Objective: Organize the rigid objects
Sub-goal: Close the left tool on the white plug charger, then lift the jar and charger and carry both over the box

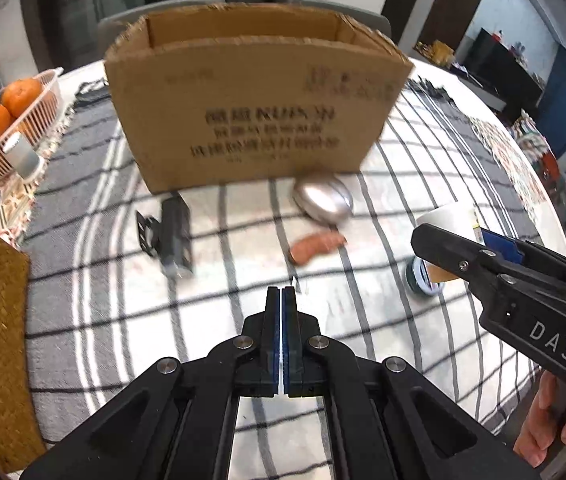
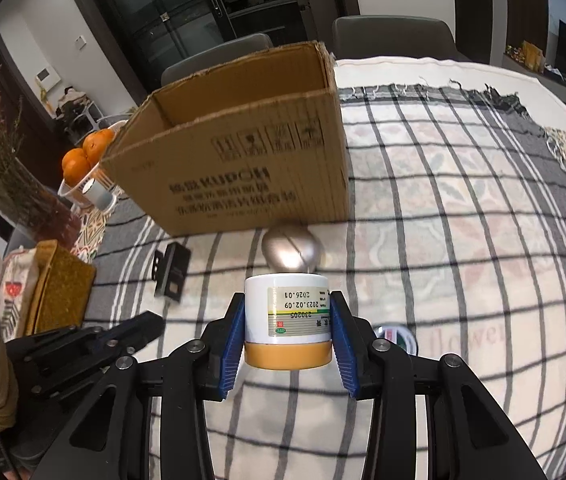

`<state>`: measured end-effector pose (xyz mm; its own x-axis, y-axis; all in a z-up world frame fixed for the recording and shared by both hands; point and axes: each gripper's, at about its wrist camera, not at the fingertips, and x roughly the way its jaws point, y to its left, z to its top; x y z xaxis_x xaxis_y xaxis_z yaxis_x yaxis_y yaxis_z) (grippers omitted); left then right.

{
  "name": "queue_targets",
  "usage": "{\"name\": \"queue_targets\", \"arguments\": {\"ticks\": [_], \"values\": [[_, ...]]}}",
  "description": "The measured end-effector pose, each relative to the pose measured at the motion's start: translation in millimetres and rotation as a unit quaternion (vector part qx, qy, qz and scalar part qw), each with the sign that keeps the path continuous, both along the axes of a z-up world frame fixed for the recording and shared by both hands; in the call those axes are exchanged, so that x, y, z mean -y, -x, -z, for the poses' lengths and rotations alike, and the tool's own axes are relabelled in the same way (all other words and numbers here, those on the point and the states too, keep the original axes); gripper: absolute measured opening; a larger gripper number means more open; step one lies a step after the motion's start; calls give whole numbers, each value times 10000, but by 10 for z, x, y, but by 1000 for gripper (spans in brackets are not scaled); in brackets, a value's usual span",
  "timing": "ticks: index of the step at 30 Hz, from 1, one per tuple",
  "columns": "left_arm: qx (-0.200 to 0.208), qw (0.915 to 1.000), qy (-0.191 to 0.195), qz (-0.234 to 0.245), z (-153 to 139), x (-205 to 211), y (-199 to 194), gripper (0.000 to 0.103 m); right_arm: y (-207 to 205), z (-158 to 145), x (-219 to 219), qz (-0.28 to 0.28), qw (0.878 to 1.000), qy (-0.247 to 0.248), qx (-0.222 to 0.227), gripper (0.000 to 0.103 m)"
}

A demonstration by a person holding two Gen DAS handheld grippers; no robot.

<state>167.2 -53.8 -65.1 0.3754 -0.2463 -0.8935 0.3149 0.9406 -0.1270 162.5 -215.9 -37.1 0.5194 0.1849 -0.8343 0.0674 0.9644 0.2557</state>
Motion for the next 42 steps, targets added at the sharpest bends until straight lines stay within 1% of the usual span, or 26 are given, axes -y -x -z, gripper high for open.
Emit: {"name": "queue_targets", "arguments": {"ticks": [6, 7, 9, 10, 11, 14, 15, 19, 23, 26, 33, 34, 36, 42], "values": [[-128, 9997, -35, 208, 172, 69, 120, 3, 182, 146, 10, 35, 9999, -42, -141, 41], [-139, 9996, -38, 234, 190, 79, 131, 7, 202, 160, 14, 42, 9999, -54, -155, 41], [-164, 9994, -22, 301, 215, 100, 147, 18, 240, 194, 22, 63, 9998, -48, -183, 41], [-138, 9994, -41, 315, 222, 109, 152, 30, 256, 211, 28, 84, 9998, -37, -195, 41], [-87, 9993, -93, 353, 229, 127, 164, 38, 267, 223, 32, 98, 9997, -39, -211, 41], [-45, 9987, -197, 461, 259, 164, 173, 47, 307, 253, 49, 140, 9996, -46, -243, 41], [-56, 9986, -222, 481, 276, 171, 167, 48, 321, 260, 54, 152, 9996, -38, -245, 41], [-169, 9980, -308, 526, 381, 209, 156, 49, 347, 301, 68, 187, 9994, 22, -289, 41], [-257, 9975, -389, 537, 491, 232, 148, 52, 359, 364, 75, 188, 9991, 48, -370, 41], [-208, 9972, -474, 531, 538, 250, 139, 53, 361, 403, 74, 184, 9989, 92, -413, 41], [-243, 9966, -590, 513, 675, 300, 93, 53, 343, 472, 53, 165, 9985, 133, -501, 41], [-232, 9967, -593, 510, 686, 306, 85, 52, 342, 478, 50, 161, 9985, 142, -509, 41], [-176, 9969, -626, 451, 693, 298, 76, 45, 340, 497, 46, 162, 9983, 159, -538, 41], [-149, 9984, -417, 354, 653, 243, 69, 44, 322, 524, 51, 185, 9980, 176, -571, 41]]}}
